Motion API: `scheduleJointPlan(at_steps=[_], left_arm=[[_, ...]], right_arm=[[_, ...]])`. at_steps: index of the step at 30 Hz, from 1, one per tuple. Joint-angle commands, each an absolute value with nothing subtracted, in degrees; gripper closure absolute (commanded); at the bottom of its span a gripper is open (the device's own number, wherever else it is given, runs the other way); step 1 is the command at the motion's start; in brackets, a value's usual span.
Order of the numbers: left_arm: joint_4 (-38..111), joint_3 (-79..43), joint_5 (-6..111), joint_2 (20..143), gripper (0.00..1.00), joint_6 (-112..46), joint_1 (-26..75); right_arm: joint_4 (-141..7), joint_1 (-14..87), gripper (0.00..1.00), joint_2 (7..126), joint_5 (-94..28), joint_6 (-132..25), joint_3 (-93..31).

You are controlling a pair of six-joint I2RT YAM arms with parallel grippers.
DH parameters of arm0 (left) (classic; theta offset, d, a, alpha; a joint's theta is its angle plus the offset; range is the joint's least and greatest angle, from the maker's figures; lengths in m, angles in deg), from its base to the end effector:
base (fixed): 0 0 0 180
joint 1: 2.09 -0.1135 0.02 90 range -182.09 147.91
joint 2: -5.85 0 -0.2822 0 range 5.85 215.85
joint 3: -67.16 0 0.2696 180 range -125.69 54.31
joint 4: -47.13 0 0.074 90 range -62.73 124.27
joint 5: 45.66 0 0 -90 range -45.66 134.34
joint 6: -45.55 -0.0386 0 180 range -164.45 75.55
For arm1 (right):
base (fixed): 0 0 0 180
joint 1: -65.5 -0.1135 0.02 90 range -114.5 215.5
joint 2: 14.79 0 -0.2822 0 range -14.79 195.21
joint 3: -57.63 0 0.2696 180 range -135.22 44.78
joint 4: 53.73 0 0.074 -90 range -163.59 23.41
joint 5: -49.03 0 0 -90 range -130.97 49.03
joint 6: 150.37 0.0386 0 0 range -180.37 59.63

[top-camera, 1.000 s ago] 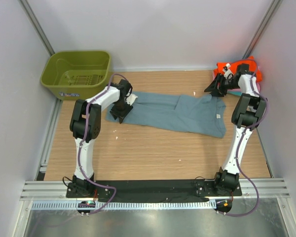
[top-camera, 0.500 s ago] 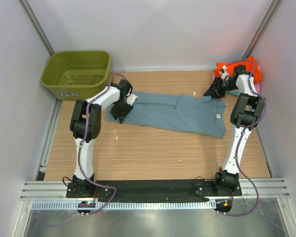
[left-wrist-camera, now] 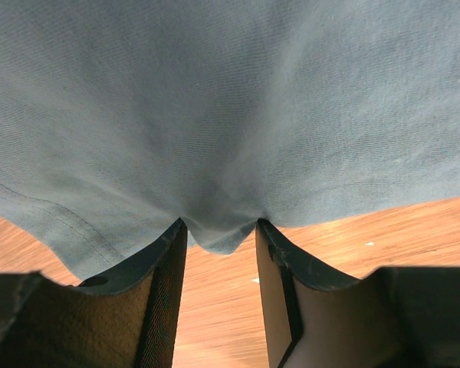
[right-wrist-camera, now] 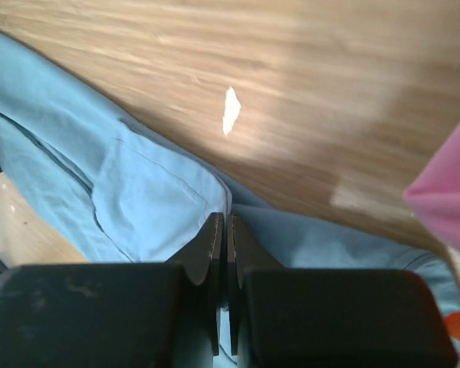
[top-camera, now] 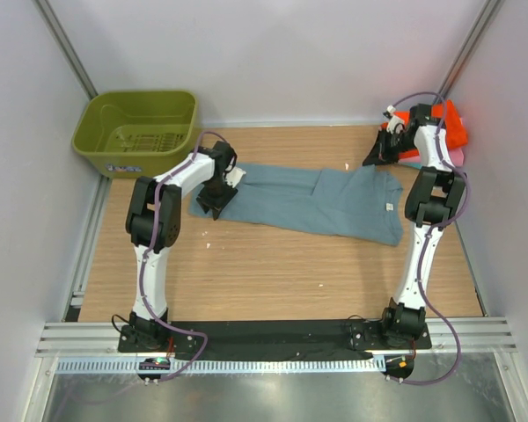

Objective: Fold and stack the t-shirts
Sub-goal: Fold the tshirt

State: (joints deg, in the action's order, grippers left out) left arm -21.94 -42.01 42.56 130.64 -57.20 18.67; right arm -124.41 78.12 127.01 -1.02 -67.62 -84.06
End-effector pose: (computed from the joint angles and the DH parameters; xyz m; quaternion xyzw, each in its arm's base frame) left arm 0.4222 -0.1588 0.1606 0.2872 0.9566 0.0122 0.0473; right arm 0.5377 -0.0950 0.1897 -0.0135 0.9283 0.3047 0.2126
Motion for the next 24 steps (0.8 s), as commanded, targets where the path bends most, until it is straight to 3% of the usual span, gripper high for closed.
scheduleJointPlan(at_steps=[1,5,7,9,17,20,21,23,24], left_arm=[[-19.26,-40.53,47.59,134.35,0.58,-56.93,20.06],[-19.17,-40.61,47.24,134.61,0.58,-56.84,20.06],[-19.34,-41.05,47.32,134.7,0.58,-56.93,20.24],[-19.43,-41.14,47.15,134.7,0.58,-57.01,20.24],[-16.27,-40.44,40.39,129.52,0.59,-57.54,20.24],[-16.44,-42.36,41.69,126.7,0.53,-57.98,20.06],[-16.71,-42.9,42.22,125.66,0.51,-58.16,19.98],[-17.67,-44.82,44.15,125.03,0.36,-57.81,19.54],[-18.2,-45.79,48.95,124.94,0.3,-57.02,18.49]], right_arm=[[-122.31,77.02,0.99,126.36,-2.73,-70.74,-90.22],[-121.78,76.49,0.94,127.33,-4.66,-70.83,-92.51],[-122.31,76.31,0.72,128.03,-6.51,-70.74,-92.42],[-123.1,75.79,0.64,128.04,-8.52,-71.62,-92.25],[-120.56,75.61,0.59,117.52,-17.32,-74.26,-92.78],[-114.01,75.52,0.56,111.97,-20.91,-72.25,-85.71],[-110.74,75.35,0.44,105.95,-23.1,-71.28,-81.83],[-99.28,74.3,0.26,99.59,-29.41,-71.36,-68.0],[-95.54,73.59,0.09,93.29,-30.84,-71.97,-63.2]])
